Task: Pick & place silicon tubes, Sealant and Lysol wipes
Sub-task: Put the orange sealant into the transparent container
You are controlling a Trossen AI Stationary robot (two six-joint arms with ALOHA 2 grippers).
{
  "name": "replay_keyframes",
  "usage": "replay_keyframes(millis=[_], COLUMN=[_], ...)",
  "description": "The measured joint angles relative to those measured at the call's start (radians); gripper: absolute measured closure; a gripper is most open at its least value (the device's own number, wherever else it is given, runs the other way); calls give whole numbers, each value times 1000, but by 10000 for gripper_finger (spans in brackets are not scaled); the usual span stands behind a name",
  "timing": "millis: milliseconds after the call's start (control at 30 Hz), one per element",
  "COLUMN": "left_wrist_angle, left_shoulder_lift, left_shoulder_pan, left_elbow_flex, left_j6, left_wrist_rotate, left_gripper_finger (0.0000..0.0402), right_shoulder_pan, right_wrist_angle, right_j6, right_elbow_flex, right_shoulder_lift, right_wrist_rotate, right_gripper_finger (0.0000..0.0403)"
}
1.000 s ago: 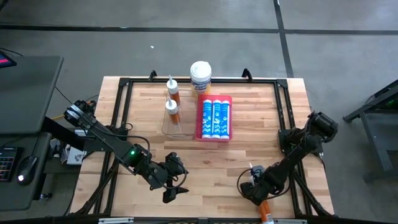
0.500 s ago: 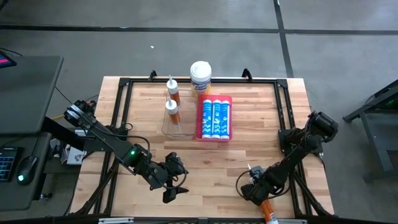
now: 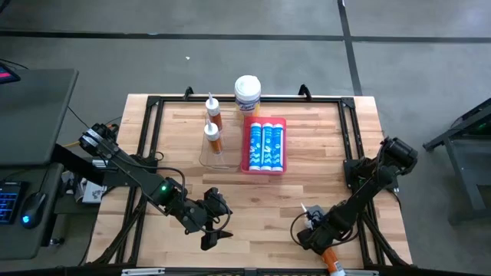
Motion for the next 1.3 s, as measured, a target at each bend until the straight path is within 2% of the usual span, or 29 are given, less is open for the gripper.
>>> replay_keyframes(millis=[167, 267, 367, 500, 833, 1067, 1300], left_wrist_angle=[0, 0, 0, 0, 0, 0, 0], left_shoulder_lift=[0, 0, 0, 0, 0, 0, 0], left_shoulder_pan=[0, 0, 0, 0, 0, 0, 0], left_elbow_flex=[0, 0, 0, 0, 0, 0, 0], left_j6=[0, 0, 0, 0, 0, 0, 0], left_wrist_rotate=[0, 0, 0, 0, 0, 0, 0], left_gripper_finger=[56, 56, 56, 56, 56, 56, 56], right_shoulder_pan=[-1, -6, -16, -22, -33, -42, -98], right_wrist_angle=[-8, -29, -27, -13, 75, 117, 154], right_j6=[-26, -64, -80, -121, -262, -453, -765], right_elbow_flex=[-5, -10, -10, -8, -5, -5, -4], right_shoulder_lift=[-47, -69, -95, -115, -207, -297, -417], right_wrist_rotate=[83, 233, 320, 374, 599, 771, 906], right_gripper_finger=[200, 200, 200, 200, 202, 202, 202])
